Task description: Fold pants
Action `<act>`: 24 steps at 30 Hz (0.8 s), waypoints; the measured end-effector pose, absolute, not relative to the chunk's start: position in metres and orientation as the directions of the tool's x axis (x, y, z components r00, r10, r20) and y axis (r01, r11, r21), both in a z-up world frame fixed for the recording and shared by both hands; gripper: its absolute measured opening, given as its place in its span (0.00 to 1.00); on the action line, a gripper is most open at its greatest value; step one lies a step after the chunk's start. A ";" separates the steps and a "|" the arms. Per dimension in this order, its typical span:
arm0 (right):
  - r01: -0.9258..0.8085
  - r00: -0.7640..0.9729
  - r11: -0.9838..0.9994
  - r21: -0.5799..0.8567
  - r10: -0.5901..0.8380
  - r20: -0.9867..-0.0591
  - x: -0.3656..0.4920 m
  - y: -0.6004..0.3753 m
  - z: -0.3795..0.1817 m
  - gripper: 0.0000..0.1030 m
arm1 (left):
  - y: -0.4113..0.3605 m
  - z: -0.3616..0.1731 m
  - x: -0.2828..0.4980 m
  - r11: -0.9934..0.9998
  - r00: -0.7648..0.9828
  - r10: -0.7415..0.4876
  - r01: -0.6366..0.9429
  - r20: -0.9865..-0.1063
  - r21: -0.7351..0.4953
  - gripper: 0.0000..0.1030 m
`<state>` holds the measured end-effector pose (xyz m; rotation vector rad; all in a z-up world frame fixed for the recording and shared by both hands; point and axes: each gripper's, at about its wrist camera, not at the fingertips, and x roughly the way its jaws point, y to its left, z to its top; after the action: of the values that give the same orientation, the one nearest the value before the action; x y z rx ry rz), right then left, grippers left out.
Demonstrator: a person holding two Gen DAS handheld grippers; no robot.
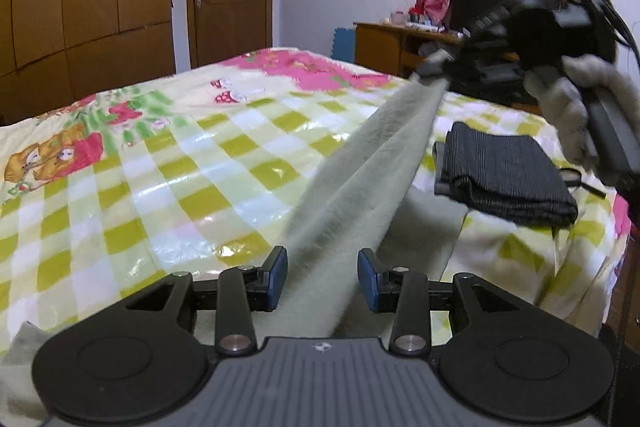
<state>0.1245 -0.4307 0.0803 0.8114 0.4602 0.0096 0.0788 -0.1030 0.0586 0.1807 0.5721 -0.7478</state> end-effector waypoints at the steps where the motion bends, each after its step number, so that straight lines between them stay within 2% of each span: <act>1: 0.173 0.903 0.689 0.704 0.175 -0.393 0.118 -0.434 0.079 0.03 | -0.103 0.056 0.079 0.725 0.587 -0.591 0.687 -0.553 -0.045 0.50; 3: 0.225 0.886 0.683 0.695 0.153 -0.437 0.107 -0.440 0.060 0.03 | -0.108 0.044 0.079 0.723 0.566 -0.577 0.690 -0.589 -0.046 0.50; 6: 0.373 0.797 0.666 0.646 0.126 -0.591 0.108 -0.454 0.004 0.03 | -0.117 0.021 0.077 0.711 0.511 -0.556 0.701 -0.655 -0.056 0.50; 8: 0.439 0.753 0.636 0.635 0.125 -0.646 0.106 -0.463 -0.025 0.03 | -0.121 0.014 0.073 0.703 0.495 -0.546 0.709 -0.676 -0.049 0.50; 12: 0.458 0.744 0.632 0.625 0.113 -0.659 0.098 -0.470 -0.035 0.03 | -0.127 0.011 0.070 0.690 0.482 -0.547 0.722 -0.684 -0.042 0.50; 15: 0.479 0.722 0.645 0.595 0.097 -0.685 0.099 -0.472 -0.035 0.09 | -0.128 0.013 0.071 0.692 0.494 -0.544 0.721 -0.678 -0.031 0.50; 17: 0.480 0.728 0.632 0.608 0.100 -0.679 0.093 -0.474 -0.035 0.17 | -0.125 0.013 0.072 0.694 0.495 -0.547 0.720 -0.676 -0.035 0.50; 19: 0.479 0.729 0.628 0.613 0.104 -0.677 0.085 -0.473 -0.034 0.29 | -0.124 0.014 0.069 0.693 0.494 -0.547 0.720 -0.676 -0.035 0.50; 24: 0.455 0.712 0.629 0.631 0.169 -0.681 0.078 -0.457 -0.037 0.36 | -0.119 0.014 0.062 0.689 0.491 -0.557 0.723 -0.670 -0.043 0.50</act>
<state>0.0785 -0.4568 -0.0375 0.8974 0.7855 -0.1845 0.0618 -0.1190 0.0144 0.2590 0.7112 -0.7876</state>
